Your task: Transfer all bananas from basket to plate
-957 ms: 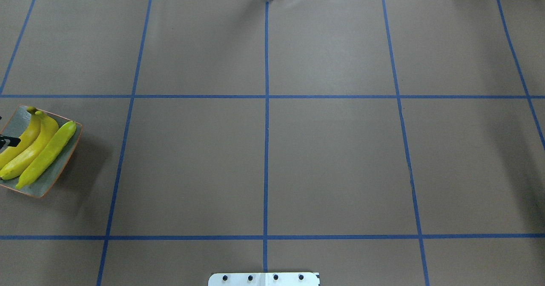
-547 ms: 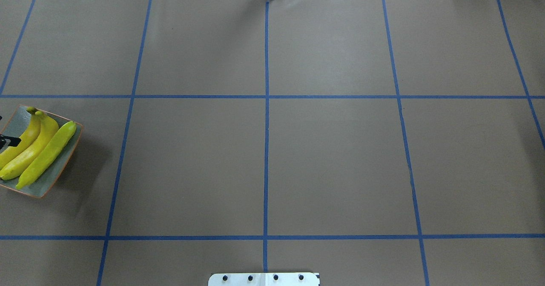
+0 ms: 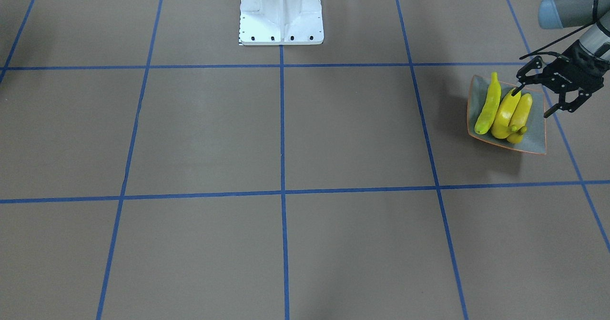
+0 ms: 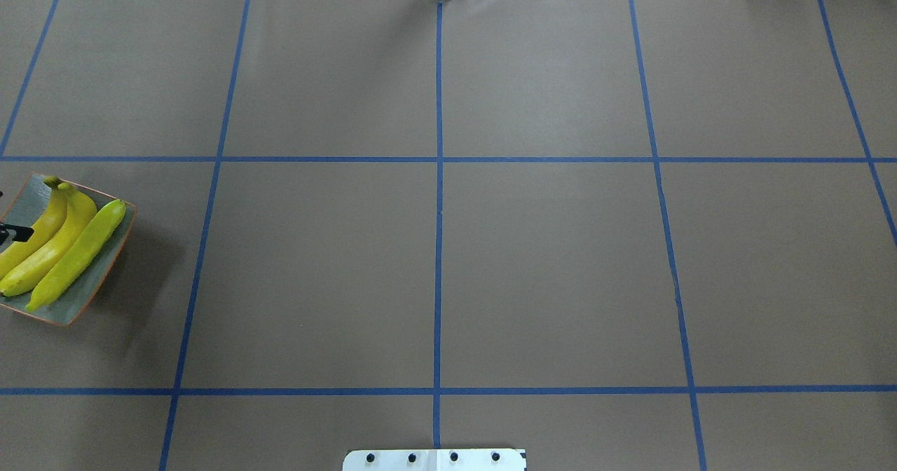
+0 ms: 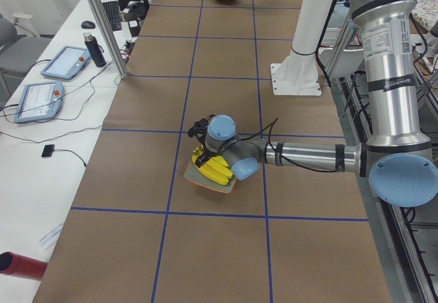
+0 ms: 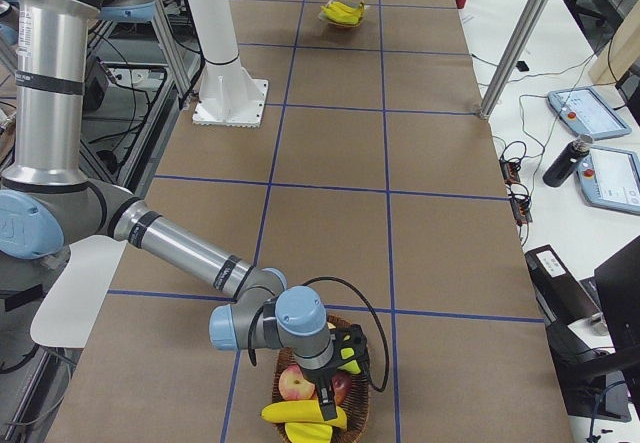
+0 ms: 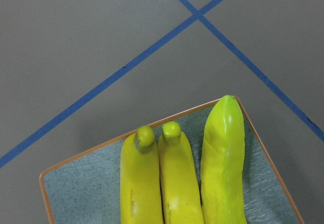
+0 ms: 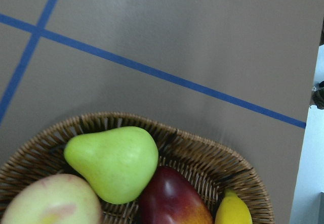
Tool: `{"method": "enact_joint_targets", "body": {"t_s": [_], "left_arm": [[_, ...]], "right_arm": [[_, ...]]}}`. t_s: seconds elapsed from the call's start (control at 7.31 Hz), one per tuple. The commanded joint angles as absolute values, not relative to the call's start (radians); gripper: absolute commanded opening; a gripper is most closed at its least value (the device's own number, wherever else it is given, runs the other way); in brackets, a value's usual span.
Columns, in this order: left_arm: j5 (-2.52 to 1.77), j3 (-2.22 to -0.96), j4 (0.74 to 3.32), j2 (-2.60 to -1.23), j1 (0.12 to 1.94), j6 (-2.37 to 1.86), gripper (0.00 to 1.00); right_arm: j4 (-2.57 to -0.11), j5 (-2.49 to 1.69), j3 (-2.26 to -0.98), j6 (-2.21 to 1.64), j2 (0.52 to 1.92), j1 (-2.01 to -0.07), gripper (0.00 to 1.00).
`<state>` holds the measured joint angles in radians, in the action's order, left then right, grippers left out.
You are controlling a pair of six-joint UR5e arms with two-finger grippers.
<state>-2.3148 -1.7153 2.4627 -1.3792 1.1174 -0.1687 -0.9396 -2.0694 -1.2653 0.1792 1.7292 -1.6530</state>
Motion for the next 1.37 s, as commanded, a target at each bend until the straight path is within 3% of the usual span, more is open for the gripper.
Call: {"method": "enact_joint_targets", "body": {"t_s": [0.0,0.27,0.41,0.55,0.68,0.96,1.23], "left_arm": [[-2.315,-1.717,2.464,-1.379,1.117,-0.169,1.0],[-2.315,-1.715,2.464,-1.378,1.118,-0.169,1.0],[-2.316,-1.712,2.473,-1.374,1.117,-0.169,1.0],[-2.315,-1.71,2.48,-1.371,1.117,-0.169,1.0],[-2.315,-1.706,2.48,-1.371,1.117,-0.169,1.0],[-2.315,-1.703,2.48,-1.371,1.117,-0.169,1.0],[-2.315,-1.695,2.48,-1.376,1.117,-0.167,1.0]], "right_arm": [[-0.889,-2.037,-1.215,0.149,1.743,-1.672,1.0],[-0.769,-1.996,-1.148,0.077,1.741,-1.672,0.97],[-0.767,-2.005,-1.153,0.054,1.743,-1.672,0.76],[-0.765,-2.016,-1.161,0.005,1.74,-1.671,0.35],[-0.765,-2.026,-1.163,-0.008,1.738,-1.666,0.14],[-0.767,-2.063,-1.163,-0.009,1.738,-1.666,0.0],[-0.765,-2.06,-1.192,0.004,1.738,-1.667,0.0]]}}
